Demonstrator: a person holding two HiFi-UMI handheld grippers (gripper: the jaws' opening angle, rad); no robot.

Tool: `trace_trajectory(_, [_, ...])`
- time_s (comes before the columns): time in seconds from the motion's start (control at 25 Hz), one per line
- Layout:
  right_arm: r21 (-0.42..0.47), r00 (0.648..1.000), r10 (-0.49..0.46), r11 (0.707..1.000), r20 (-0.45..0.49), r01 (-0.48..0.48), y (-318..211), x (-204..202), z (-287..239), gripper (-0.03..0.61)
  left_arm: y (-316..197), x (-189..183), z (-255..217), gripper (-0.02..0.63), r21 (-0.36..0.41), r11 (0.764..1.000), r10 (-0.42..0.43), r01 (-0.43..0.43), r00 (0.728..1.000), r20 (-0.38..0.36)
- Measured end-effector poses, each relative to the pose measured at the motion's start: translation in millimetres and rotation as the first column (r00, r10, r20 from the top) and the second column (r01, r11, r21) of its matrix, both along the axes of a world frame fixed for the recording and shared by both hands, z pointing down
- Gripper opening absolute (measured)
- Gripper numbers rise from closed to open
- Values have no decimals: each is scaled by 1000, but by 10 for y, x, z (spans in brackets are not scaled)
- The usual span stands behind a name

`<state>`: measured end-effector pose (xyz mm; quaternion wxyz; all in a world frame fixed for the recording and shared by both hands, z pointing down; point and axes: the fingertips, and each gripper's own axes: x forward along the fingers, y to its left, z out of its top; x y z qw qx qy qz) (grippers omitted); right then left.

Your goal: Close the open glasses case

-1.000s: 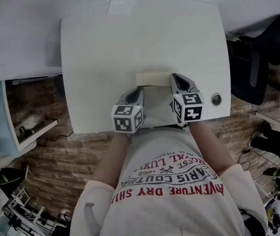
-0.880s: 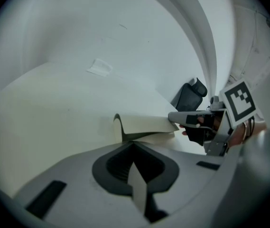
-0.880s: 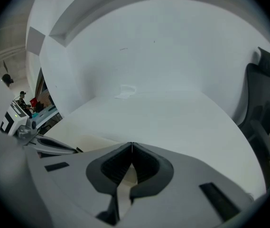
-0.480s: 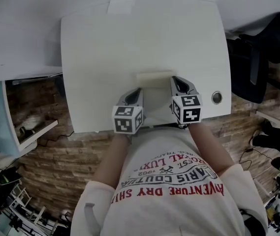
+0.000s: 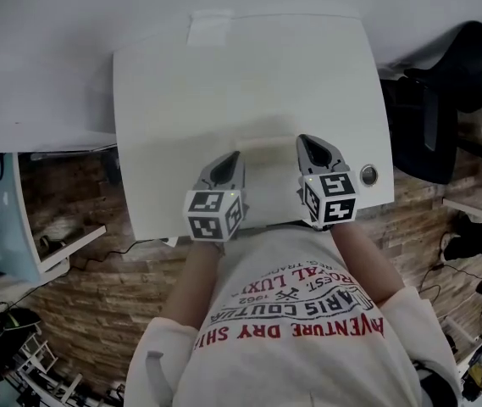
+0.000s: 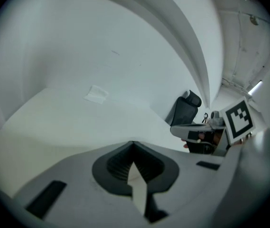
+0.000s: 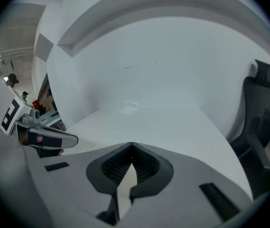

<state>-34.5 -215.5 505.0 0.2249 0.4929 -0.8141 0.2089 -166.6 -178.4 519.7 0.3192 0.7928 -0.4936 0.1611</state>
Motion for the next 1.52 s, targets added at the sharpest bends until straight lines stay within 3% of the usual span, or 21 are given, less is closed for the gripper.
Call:
trace_trajectory(0.16, [141,999,2,990,34,-7,-77,12,-515,12,-201,-31,-577,-2,151,989,-6,7,1000,-11])
trace_trajectory(0.36, [254,996,9,967,87,-31,-80,21,-1024,12,-322,-45,-1179,-2,306,952,4,-6,1000,5])
trace_trajectory(0.76, [344,996,-29,939,81,-1,-4,-31,-1405,12,-381,-47,-1914,-2,491,871,3,-6,1000,7])
trace_trajectory(0.88, [344,996,-34,939,78,6,30,-43,-1401,12,-363,-31,-1934,-2,494,869,4,-5,1000,2])
trace_trajectory(1.24, [324,996,-48,946,71,23,100,-145,-1365,12,-321,32,-1676,-2,428,903,17,-27,999,28])
trace_trajectory(1.52, [318,996,-59,947,70,34,172,-179,-1346,12,-248,95,-1656,-2,427,903,33,-49,998,45])
